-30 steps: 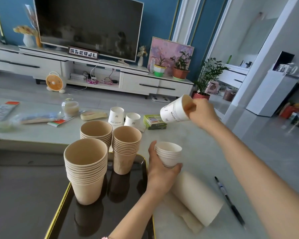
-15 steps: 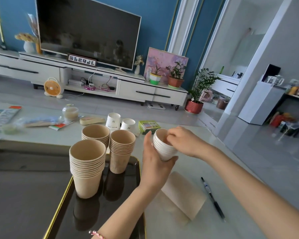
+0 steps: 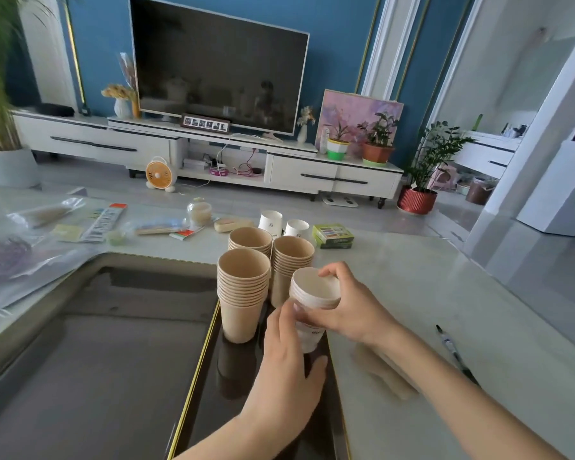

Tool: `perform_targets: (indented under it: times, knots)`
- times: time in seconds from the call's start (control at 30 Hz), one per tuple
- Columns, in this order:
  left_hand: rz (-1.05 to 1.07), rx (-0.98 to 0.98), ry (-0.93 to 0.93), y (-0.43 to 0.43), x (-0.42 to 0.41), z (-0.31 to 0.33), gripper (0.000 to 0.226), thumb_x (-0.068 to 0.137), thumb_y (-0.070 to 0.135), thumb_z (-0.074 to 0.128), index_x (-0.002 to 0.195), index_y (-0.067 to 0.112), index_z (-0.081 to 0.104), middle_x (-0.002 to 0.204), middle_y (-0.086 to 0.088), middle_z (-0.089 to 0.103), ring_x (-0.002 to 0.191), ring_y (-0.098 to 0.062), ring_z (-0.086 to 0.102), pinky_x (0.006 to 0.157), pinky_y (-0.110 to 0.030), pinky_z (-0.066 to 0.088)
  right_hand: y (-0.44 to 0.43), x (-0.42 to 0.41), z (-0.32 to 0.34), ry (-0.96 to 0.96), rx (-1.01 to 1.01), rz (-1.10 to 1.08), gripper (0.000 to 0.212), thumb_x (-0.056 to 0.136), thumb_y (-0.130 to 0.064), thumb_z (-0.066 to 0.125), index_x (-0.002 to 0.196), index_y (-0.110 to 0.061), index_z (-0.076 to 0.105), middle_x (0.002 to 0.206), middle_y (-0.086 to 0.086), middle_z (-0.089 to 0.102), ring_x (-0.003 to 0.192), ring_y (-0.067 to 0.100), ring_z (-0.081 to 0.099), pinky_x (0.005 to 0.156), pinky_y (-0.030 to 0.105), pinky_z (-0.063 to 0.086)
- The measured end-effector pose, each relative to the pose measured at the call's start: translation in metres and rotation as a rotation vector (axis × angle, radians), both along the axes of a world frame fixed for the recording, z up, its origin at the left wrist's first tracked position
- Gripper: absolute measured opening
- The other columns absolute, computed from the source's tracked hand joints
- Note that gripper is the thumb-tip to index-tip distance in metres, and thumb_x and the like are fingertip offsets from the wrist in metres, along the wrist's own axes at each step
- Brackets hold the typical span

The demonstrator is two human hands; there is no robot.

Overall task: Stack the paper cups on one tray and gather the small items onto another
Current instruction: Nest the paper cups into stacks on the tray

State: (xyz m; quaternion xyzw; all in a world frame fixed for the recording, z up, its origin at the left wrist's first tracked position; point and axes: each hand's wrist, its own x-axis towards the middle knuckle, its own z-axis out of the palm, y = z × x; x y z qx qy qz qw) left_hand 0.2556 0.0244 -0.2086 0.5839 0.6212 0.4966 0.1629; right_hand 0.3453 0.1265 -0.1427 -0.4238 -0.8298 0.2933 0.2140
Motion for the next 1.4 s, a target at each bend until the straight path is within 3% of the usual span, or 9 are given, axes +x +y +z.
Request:
perform_targets:
  times: [0.27, 0.43, 0.57, 0.73, 0.87, 1.0, 1.1, 1.23, 1.4]
  knots:
    - [0.104, -0.026, 0.104, -0.014, -0.015, -0.004, 0.041, 0.087, 0.01, 0.054, 0.121, 0.022, 0.037, 0.123, 0.014, 0.027, 0.115, -0.001, 0.033, 0.102, -0.012, 0.033, -0.011, -0.021, -0.032, -0.062, 0.089, 0.006, 0.077, 0.074, -0.052, 0.07, 0.133, -0.02, 0.031, 0.139, -0.002, 0.036, 0.125, 0.014, 0.042, 0.091, 0.019, 0.033]
    - [0.145, -0.037, 0.049, -0.014, -0.005, 0.003, 0.038, 0.088, 0.014, 0.052, 0.116, 0.03, 0.032, 0.111, 0.017, 0.025, 0.106, -0.004, 0.046, 0.086, -0.016, 0.046, -0.014, -0.005, -0.017, -0.136, 0.165, 0.064, 0.089, 0.07, -0.043, 0.076, 0.142, -0.033, 0.023, 0.138, -0.004, 0.031, 0.117, 0.019, 0.052, 0.098, 0.036, 0.045]
    - [0.073, 0.117, 0.058, -0.002, 0.004, 0.022, 0.021, 0.087, 0.012, 0.049, 0.098, 0.029, 0.046, 0.098, 0.016, 0.043, 0.084, 0.003, 0.044, 0.077, -0.023, 0.043, 0.023, 0.005, 0.021, 0.105, 0.165, -0.076, 0.041, 0.081, -0.022, 0.07, 0.118, -0.017, 0.055, 0.107, -0.003, 0.052, 0.078, 0.016, 0.059, 0.076, 0.026, 0.045]
    - [0.109, 0.244, -0.113, 0.033, -0.001, 0.078, 0.02, 0.084, 0.003, 0.053, 0.088, 0.023, 0.058, 0.091, 0.006, 0.061, 0.078, -0.002, 0.054, 0.071, -0.016, 0.045, 0.094, -0.006, 0.031, 0.179, 0.016, -0.201, 0.007, 0.085, -0.015, 0.059, 0.09, -0.02, 0.056, 0.08, -0.005, 0.057, 0.089, 0.023, 0.06, 0.085, 0.041, 0.051]
    - [0.169, 0.267, -0.118, 0.059, -0.068, 0.135, 0.018, 0.085, 0.003, 0.053, 0.086, 0.019, 0.06, 0.079, 0.005, 0.063, 0.074, -0.011, 0.057, 0.071, -0.026, 0.047, 0.127, -0.032, 0.028, 0.06, -0.032, -0.164, 0.034, 0.085, -0.019, 0.062, 0.116, -0.011, 0.054, 0.105, 0.005, 0.062, 0.101, 0.024, 0.058, 0.091, 0.04, 0.048]
    - [0.178, -0.092, 0.078, 0.109, -0.158, 0.14, 0.024, 0.086, 0.006, 0.052, 0.078, 0.027, 0.06, 0.091, -0.004, 0.066, 0.081, -0.023, 0.058, 0.078, -0.033, 0.048, 0.146, -0.057, 0.02, -0.036, -0.018, -0.134, 0.064, 0.082, -0.027, 0.067, 0.137, -0.014, 0.036, 0.133, 0.012, 0.05, 0.121, 0.025, 0.05, 0.096, 0.032, 0.04]
    - [0.149, -0.28, 0.289, 0.159, -0.205, 0.116, 0.018, 0.086, 0.011, 0.058, 0.102, 0.017, 0.061, 0.11, -0.011, 0.063, 0.09, -0.023, 0.057, 0.083, -0.03, 0.046, 0.164, -0.079, 0.01, -0.035, -0.128, -0.145, 0.089, 0.076, -0.029, 0.074, 0.145, -0.013, 0.02, 0.146, 0.011, 0.038, 0.131, 0.025, 0.04, 0.093, 0.028, 0.036]
    - [0.107, -0.479, 0.469, 0.213, -0.22, 0.088, 0.063, 0.082, 0.035, 0.067, 0.136, 0.02, 0.04, 0.138, -0.009, 0.047, 0.116, -0.025, 0.053, 0.102, -0.033, 0.04, 0.185, -0.095, -0.013, -0.026, -0.282, -0.188, 0.106, 0.07, -0.035, 0.079, 0.146, -0.009, 0.01, 0.147, 0.01, 0.036, 0.133, 0.025, 0.038, 0.097, 0.031, 0.037]
    - [-0.058, -0.493, 0.337, 0.277, -0.213, 0.058, 0.087, 0.078, 0.036, 0.07, 0.147, 0.019, 0.019, 0.15, -0.012, 0.027, 0.137, -0.029, 0.029, 0.113, -0.041, 0.026, 0.209, -0.106, -0.04, 0.074, -0.323, -0.146, 0.1, 0.062, -0.03, 0.085, 0.141, -0.014, 0.025, 0.141, 0.004, 0.044, 0.126, 0.022, 0.046, 0.106, 0.037, 0.039]
